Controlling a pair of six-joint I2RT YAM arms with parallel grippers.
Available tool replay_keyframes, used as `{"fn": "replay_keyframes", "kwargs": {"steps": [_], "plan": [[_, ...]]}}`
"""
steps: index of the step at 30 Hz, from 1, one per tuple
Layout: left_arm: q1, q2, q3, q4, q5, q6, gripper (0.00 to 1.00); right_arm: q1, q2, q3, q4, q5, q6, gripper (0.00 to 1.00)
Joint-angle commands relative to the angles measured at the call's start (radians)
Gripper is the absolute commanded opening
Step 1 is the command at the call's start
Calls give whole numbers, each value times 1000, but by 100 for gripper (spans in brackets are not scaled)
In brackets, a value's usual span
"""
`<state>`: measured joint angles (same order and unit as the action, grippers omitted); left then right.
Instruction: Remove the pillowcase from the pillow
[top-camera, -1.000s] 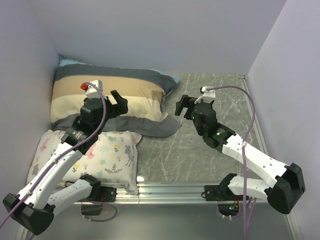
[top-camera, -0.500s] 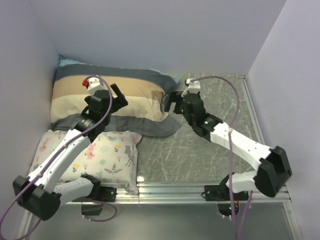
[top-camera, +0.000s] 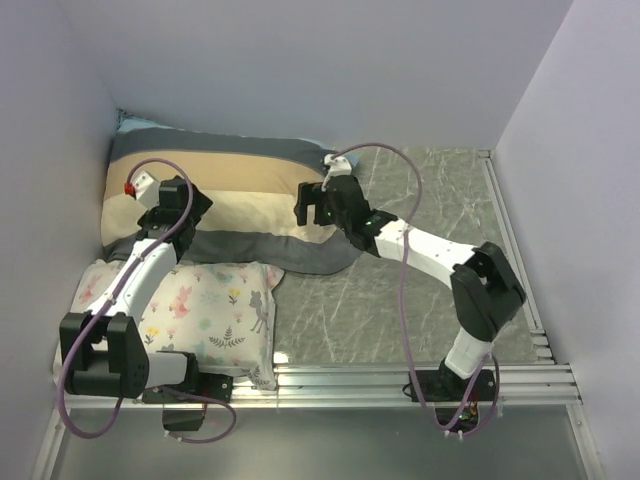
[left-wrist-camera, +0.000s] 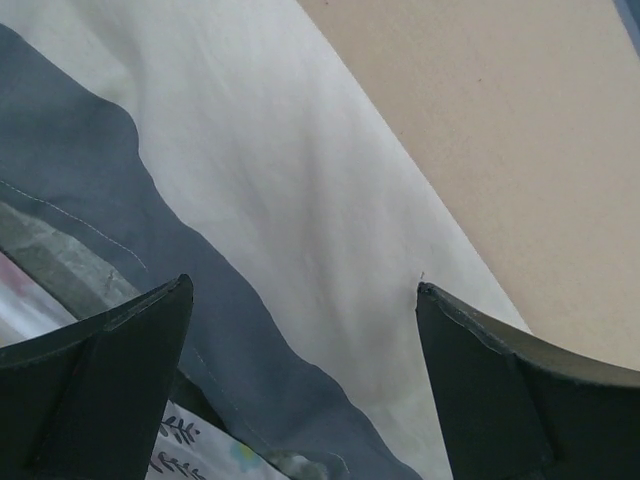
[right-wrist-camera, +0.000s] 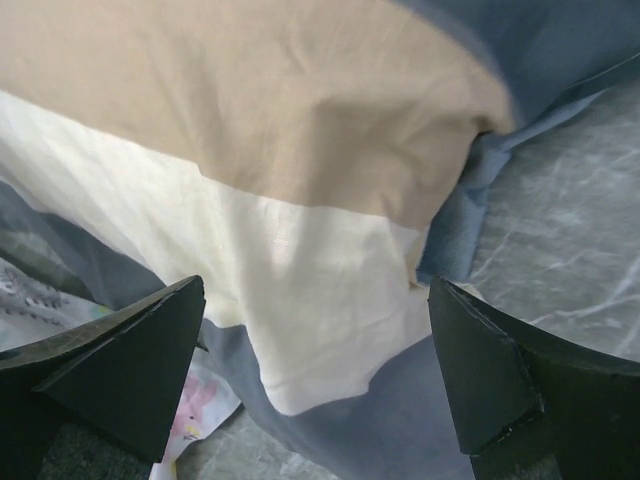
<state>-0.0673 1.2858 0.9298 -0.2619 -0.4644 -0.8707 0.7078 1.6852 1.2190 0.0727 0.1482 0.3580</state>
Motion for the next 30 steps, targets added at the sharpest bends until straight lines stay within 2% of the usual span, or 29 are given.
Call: {"fn": "replay_keyframes", "kwargs": {"steps": [1,5,8,9,10,11,14,15,16,19,24,28,30], "plan": [[6,-2,-14,90,27,-30,99,21,74,37,32,-39,-16,98],[4,35,-63,188,26,-24,99,41,139,19,53,-16,7,97],[4,105,-51,214,23,-19,98,42,183,22,50,-22,19,90],[4,124,-45,234,29,-14,88,42,189,20,52,-25,24,84],[3,154,-39,240,30,-4,83,42,192,22,52,-27,24,79],[4,167,-26,251,35,4,69,42,192,28,39,-25,25,74],[3,202,6,254,38,35,29,41,176,69,-22,-22,18,20],[1,208,18,256,40,42,4,42,166,80,-37,-18,16,2],[-2,211,30,254,41,61,0,42,137,91,-62,-13,15,0],[-51,207,84,237,6,128,0,41,39,88,-93,2,12,0],[-216,260,277,171,-114,269,0,39,-157,86,-126,16,7,0],[-284,343,473,93,-145,354,0,39,-311,148,-187,7,-13,0],[-314,349,516,64,-146,377,1,41,-355,193,-217,4,-28,0]]}}
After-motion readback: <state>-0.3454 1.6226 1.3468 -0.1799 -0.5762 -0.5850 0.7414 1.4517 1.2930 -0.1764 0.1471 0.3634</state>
